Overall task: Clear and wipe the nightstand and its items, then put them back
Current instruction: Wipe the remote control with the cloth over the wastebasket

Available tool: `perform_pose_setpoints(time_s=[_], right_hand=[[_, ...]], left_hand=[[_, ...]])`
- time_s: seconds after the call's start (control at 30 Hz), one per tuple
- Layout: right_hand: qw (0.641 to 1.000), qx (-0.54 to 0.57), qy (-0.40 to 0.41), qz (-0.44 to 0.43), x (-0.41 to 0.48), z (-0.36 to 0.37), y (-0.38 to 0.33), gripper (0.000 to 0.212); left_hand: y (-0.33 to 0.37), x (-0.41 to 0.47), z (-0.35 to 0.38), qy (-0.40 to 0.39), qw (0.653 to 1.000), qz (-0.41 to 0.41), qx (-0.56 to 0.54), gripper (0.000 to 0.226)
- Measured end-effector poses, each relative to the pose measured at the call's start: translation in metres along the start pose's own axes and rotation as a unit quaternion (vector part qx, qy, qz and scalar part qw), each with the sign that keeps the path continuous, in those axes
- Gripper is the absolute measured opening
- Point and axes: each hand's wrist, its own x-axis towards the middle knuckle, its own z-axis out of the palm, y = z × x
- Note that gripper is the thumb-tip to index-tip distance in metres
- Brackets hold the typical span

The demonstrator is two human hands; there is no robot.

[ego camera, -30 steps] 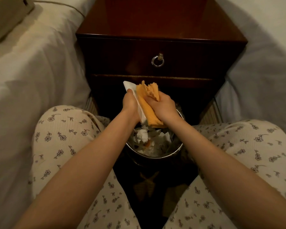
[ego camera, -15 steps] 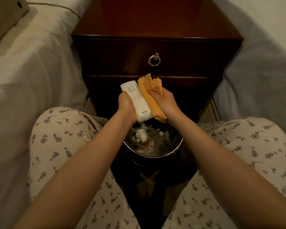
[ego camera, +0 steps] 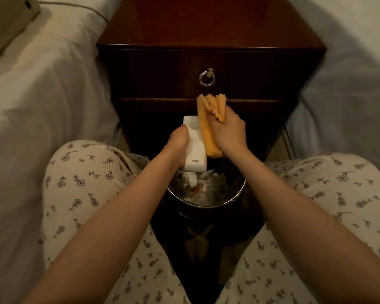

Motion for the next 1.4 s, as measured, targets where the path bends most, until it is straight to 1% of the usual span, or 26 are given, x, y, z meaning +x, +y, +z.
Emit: perform_pose_setpoints(time_s=[0.03, 0.1, 0.17, 0.23, 0.27, 0.33, 0.4, 0.43, 0.5, 0.53, 0.6, 0.63, 0.67, 0.7, 0.77, 0.83, 0.93, 1.0, 1.03, 1.1, 1.17, 1.23, 1.3, 1.4], right_hand=[[0.999, 0.021, -0.027, -0.013, 0.0, 0.001, -0.002, 0.028], [0.997, -0.004, -0.069, -0.02, 0.001, 0.004, 0.001, 0.028], [0.996, -0.066, -0.063, -0.003, 0.003, 0.002, 0.006, 0.028], [0.988, -0.149, -0.036, 0.009, 0.006, -0.002, 0.01, 0.027], [0.981, -0.189, -0.028, 0.013, 0.007, -0.004, 0.012, 0.026], [0.964, -0.263, -0.033, 0.025, 0.009, -0.006, 0.015, 0.026], [0.957, -0.287, -0.036, 0.032, 0.009, -0.007, 0.017, 0.026], [0.964, -0.262, -0.035, 0.029, 0.01, -0.007, 0.016, 0.026], [0.988, -0.14, -0.058, 0.003, 0.01, -0.008, 0.01, 0.027], [0.991, -0.09, -0.092, -0.025, 0.01, -0.008, 0.006, 0.027], [0.978, -0.075, -0.176, -0.078, 0.009, -0.006, 0.001, 0.026], [0.972, -0.086, -0.199, -0.087, 0.008, -0.005, 0.002, 0.025], [0.971, -0.1, -0.202, -0.085, 0.009, -0.004, 0.005, 0.023], [0.973, -0.116, -0.186, -0.077, 0.009, -0.004, 0.007, 0.023], [0.979, -0.159, -0.123, -0.046, 0.012, -0.007, 0.012, 0.025], [0.976, -0.205, -0.073, -0.004, 0.016, -0.011, 0.016, 0.025], [0.957, -0.276, -0.053, 0.076, 0.024, -0.017, 0.019, 0.024], [0.949, -0.299, -0.041, 0.09, 0.024, -0.018, 0.019, 0.024], [0.955, -0.281, -0.043, 0.08, 0.025, -0.018, 0.018, 0.022], [0.976, -0.197, -0.069, 0.059, 0.023, -0.015, 0.016, 0.019], [0.986, -0.136, -0.071, 0.071, 0.022, -0.016, 0.016, 0.02], [0.986, -0.121, -0.044, 0.105, 0.023, -0.019, 0.018, 0.025], [0.984, -0.1, -0.025, 0.145, 0.026, -0.022, 0.022, 0.031], [0.977, -0.035, -0.017, 0.211, 0.028, -0.023, 0.022, 0.038]], left_hand=[[0.0, 0.001, 0.0, -0.008, 1.0, 0.002, 0.003, 0.036], [0.0, 0.0, 0.001, -0.024, 1.0, 0.002, 0.017, 0.036], [-0.003, 0.0, 0.002, -0.035, 0.998, -0.005, 0.045, 0.035], [-0.005, -0.001, 0.002, -0.051, 0.996, -0.014, 0.077, 0.035], [-0.006, -0.002, 0.002, -0.069, 0.994, -0.018, 0.088, 0.034], [-0.005, -0.002, 0.001, -0.129, 0.982, -0.033, 0.131, 0.03], [-0.005, -0.002, 0.0, -0.183, 0.96, -0.042, 0.208, 0.014], [-0.005, -0.001, -0.001, -0.2, 0.953, -0.044, 0.225, 0.009], [-0.006, 0.004, -0.003, -0.212, 0.95, -0.042, 0.226, 0.033], [-0.006, 0.004, -0.003, -0.215, 0.949, -0.041, 0.227, 0.034], [-0.007, 0.003, -0.003, -0.218, 0.941, -0.038, 0.255, 0.017], [-0.008, 0.002, -0.003, -0.215, 0.938, -0.041, 0.268, 0.015], [-0.009, 0.003, -0.003, -0.212, 0.937, -0.04, 0.274, 0.016], [-0.009, 0.002, -0.003, -0.212, 0.937, -0.034, 0.275, 0.019], [-0.009, 0.002, -0.002, -0.217, 0.934, -0.022, 0.282, 0.039], [-0.008, -0.001, -0.002, -0.235, 0.918, -0.016, 0.319, 0.057], [-0.009, -0.002, -0.002, -0.266, 0.884, -0.04, 0.383, 0.08], [-0.01, -0.004, -0.003, -0.251, 0.873, -0.047, 0.415, 0.086], [-0.009, -0.004, -0.003, -0.242, 0.872, -0.048, 0.423, 0.088], [-0.006, -0.003, -0.005, -0.229, 0.878, -0.034, 0.419, 0.086], [-0.004, -0.002, -0.006, -0.228, 0.884, -0.013, 0.408, 0.084], [-0.004, -0.003, -0.005, -0.235, 0.883, -0.001, 0.405, 0.085], [-0.007, -0.005, -0.003, -0.233, 0.892, 0.004, 0.388, 0.085], [-0.008, -0.004, -0.002, -0.203, 0.932, -0.012, 0.301, 0.079]])
